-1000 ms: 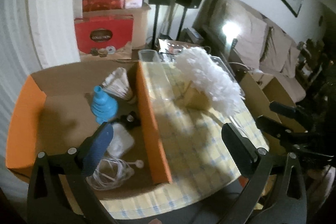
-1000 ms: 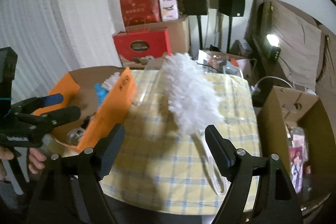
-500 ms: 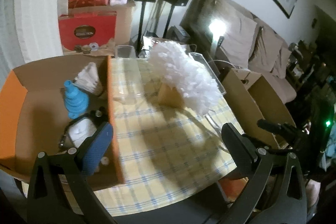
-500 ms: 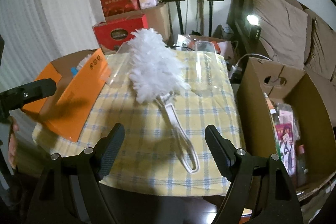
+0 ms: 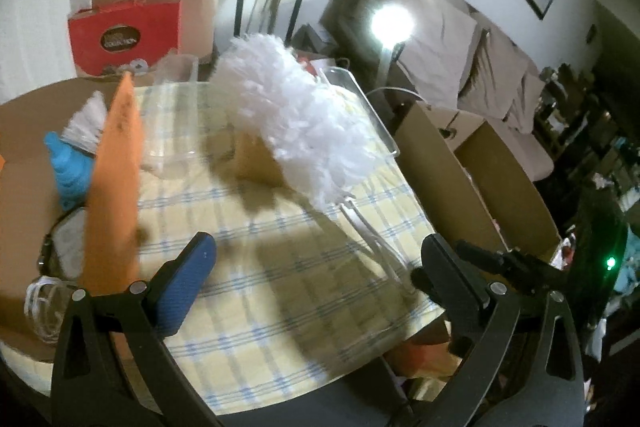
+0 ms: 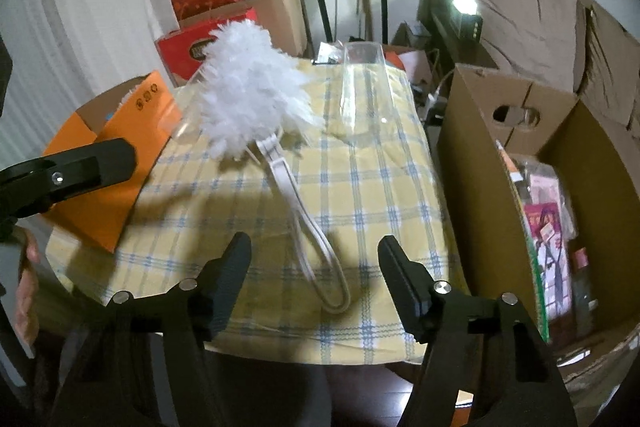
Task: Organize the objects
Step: 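Reach both grippers to the clear handle of the white feather duster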
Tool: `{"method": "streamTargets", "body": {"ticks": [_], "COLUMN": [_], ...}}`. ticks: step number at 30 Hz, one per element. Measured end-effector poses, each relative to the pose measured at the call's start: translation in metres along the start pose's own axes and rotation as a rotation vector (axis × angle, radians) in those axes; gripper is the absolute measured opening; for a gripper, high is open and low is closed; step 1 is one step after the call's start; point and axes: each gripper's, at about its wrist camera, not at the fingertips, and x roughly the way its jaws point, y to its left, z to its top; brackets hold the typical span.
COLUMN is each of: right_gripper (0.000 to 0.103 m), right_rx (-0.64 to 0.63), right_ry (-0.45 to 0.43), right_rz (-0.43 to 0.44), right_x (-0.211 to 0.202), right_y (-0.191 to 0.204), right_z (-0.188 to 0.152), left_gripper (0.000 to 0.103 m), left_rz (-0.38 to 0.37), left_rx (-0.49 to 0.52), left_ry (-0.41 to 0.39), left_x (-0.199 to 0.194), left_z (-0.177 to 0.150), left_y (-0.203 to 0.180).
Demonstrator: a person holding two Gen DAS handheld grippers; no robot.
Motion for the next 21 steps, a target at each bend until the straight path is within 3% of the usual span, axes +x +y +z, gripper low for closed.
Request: {"method": "streamTargets", "body": {"ticks": [8,15,21], "right_gripper": [0.057,0.054,0.047], "right_rx": [0.019,0.005,0.002], "right_ry": [0.022,0.029,0.043], "right_rz": [0.020,0.027,0.042], "right_x": [0.020,0.037,0.052], "right_y": [-0.007,-0.008,-0.009], "right_z": [-0.004,-0.002,-0.002], "left_gripper": [0.101,0.098,0.092], "left_rz": [0.021,0.063,0.035], "left_rx": [0.026,0.003,-0.068], "left_ry": [0.019,0.037,0.061], "left_x": [0.029,0.055,0.078], "left_z": [0.002,0.005,0.006], "left_y": [-0.011,-0.004,0.007]}}
